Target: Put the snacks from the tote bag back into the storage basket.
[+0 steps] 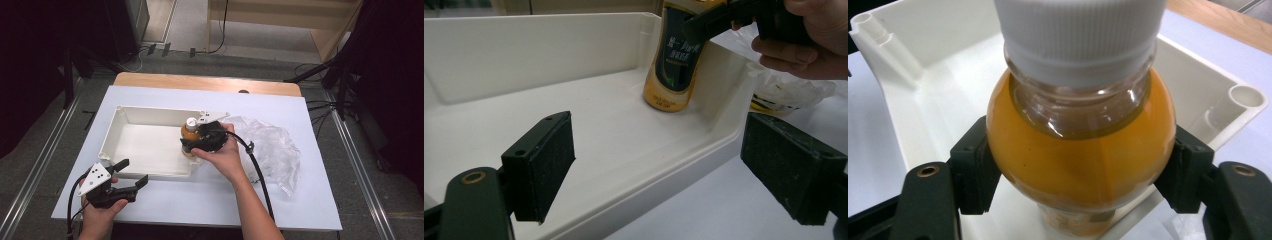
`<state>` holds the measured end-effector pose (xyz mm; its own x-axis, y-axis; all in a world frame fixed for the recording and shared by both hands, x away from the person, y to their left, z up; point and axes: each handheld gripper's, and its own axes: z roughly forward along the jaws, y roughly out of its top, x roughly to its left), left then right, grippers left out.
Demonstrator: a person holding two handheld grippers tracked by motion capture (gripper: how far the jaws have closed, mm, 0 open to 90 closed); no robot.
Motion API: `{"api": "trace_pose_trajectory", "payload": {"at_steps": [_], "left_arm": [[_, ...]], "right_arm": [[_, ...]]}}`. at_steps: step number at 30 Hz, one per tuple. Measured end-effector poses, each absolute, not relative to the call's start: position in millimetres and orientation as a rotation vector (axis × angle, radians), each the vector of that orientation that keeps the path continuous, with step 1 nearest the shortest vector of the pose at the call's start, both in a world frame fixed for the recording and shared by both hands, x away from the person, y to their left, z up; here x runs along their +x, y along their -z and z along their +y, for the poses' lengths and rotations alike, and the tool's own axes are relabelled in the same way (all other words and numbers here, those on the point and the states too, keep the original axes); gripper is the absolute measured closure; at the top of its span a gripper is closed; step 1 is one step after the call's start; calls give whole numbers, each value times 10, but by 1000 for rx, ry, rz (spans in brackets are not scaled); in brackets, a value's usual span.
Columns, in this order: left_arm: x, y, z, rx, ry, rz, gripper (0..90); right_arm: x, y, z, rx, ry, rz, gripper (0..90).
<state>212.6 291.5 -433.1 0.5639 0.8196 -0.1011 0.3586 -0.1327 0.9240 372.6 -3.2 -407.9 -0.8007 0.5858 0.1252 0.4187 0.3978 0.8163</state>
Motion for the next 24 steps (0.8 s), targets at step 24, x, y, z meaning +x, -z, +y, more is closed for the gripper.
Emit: {"api": "trace_pose_trajectory", "payload": {"at_steps": [24], "left_arm": [[2149,4341,2899,1732,-540,986,140]], "right_arm": [[3575,3884,-510,942,-1479,2333,218]]}}
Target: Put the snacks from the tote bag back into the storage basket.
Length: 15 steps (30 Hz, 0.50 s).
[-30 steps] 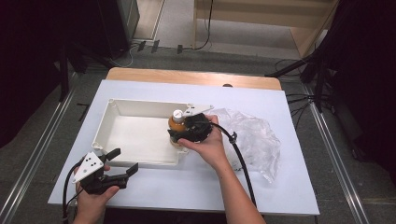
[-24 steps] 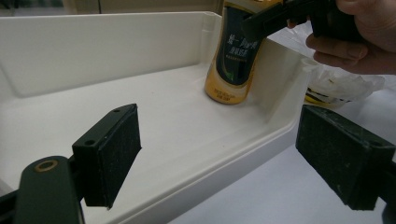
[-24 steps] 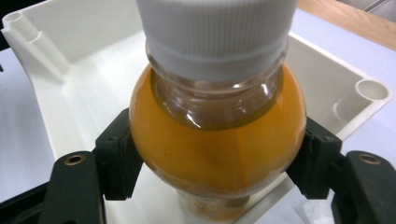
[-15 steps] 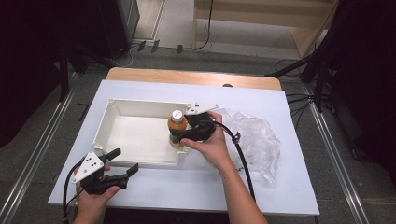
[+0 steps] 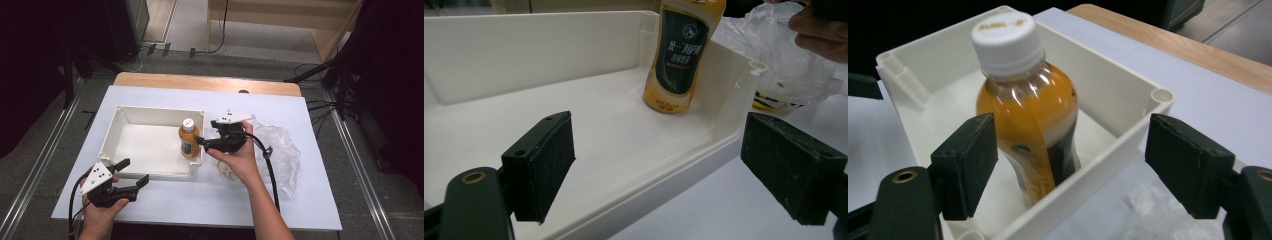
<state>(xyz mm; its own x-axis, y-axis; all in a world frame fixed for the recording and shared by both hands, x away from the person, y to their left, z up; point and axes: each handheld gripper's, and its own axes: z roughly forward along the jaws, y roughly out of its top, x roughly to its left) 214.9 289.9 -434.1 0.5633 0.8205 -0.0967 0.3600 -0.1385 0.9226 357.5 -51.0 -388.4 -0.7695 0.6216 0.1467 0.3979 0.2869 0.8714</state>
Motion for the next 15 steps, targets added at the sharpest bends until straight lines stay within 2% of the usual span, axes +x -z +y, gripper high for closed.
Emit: {"api": "trace_pose_trajectory", "payload": {"at_steps": [15], "left_arm": [[2151,4343,2903,1729,-548,994,140]], "right_arm": [[3408,3910,-853,977,-1466,2282,216]]}}
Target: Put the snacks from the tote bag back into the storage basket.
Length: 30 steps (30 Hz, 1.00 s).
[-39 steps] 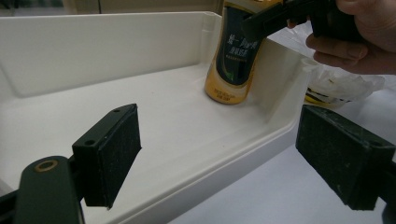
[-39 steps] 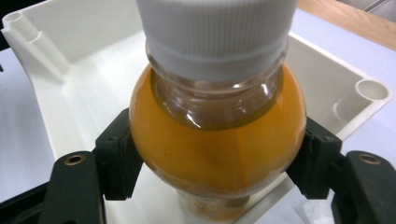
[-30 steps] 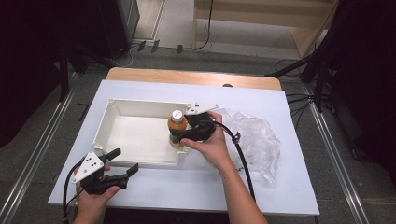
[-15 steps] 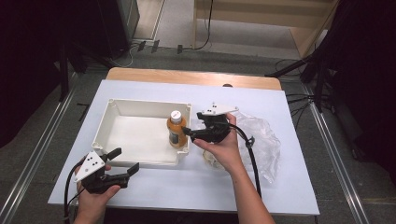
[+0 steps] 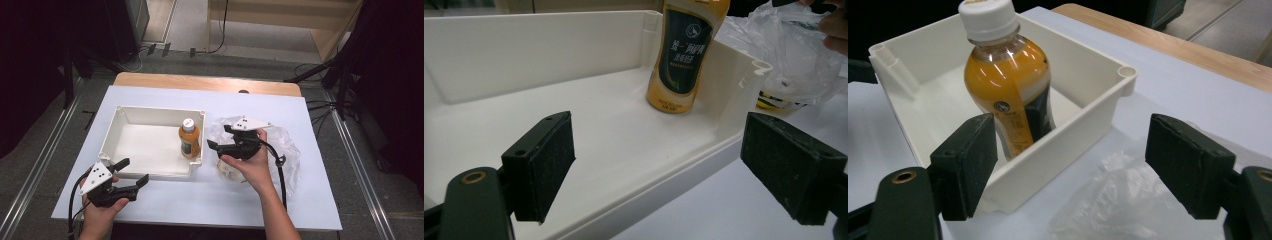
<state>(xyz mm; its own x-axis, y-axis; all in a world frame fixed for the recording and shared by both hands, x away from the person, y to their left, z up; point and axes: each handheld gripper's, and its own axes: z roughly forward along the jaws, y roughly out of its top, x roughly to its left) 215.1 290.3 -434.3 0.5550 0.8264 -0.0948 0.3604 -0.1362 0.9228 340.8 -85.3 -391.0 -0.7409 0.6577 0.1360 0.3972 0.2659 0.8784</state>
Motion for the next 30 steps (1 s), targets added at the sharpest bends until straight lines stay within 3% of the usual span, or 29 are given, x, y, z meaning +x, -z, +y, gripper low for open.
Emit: {"api": "trace_pose_trajectory", "payload": {"at_steps": [9,16,30], "left_arm": [[2152,4345,2902,1728,-551,995,140],[2147,4345,2901,1724,-555,995,141],[2151,4350,2905,1725,-562,999,140]], "right_arm": [[3331,3964,-1090,1004,-1444,2265,214],[3293,4007,-1252,1039,-1449,2251,147],[3195,4086,-1537,1079,-1452,2215,144]]}}
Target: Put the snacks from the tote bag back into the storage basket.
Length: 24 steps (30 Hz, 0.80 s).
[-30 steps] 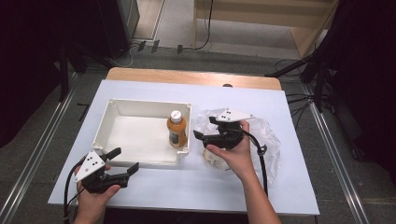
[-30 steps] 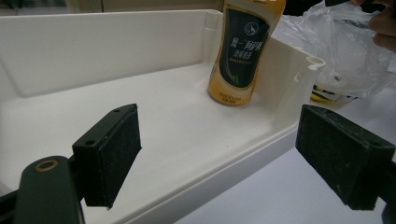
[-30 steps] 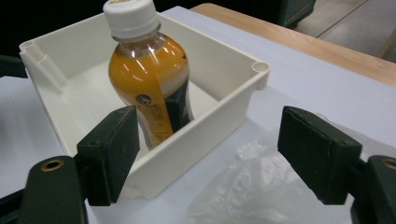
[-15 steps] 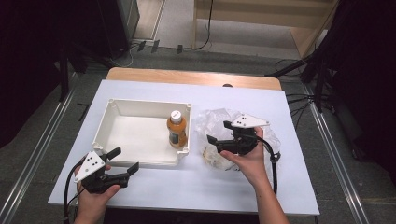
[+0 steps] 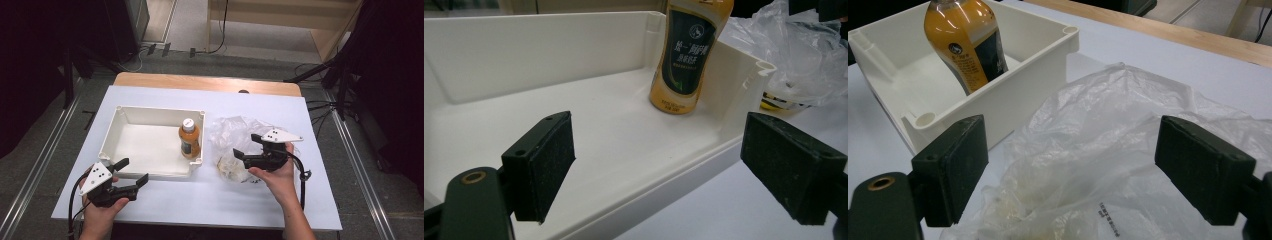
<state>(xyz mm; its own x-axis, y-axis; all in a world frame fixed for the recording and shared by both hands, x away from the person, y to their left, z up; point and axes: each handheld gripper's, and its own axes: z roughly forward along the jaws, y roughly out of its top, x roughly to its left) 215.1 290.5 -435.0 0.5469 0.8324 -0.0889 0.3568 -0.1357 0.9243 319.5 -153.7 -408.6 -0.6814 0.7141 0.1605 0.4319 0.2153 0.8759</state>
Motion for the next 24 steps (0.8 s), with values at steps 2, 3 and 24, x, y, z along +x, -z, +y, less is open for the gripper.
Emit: {"api": "trace_pose_trajectory", "payload": {"at_steps": [2,3,24], "left_arm": [[2150,4350,2903,1727,-563,1000,140],[2148,4350,2902,1724,-568,1001,139],[2154,4357,2924,1721,-570,1011,138]], "right_arm": [[3182,4098,-1571,1087,-1452,2212,144],[3178,4106,-1589,1090,-1450,2209,143],[3045,4196,-1968,1152,-1431,2158,141]]}}
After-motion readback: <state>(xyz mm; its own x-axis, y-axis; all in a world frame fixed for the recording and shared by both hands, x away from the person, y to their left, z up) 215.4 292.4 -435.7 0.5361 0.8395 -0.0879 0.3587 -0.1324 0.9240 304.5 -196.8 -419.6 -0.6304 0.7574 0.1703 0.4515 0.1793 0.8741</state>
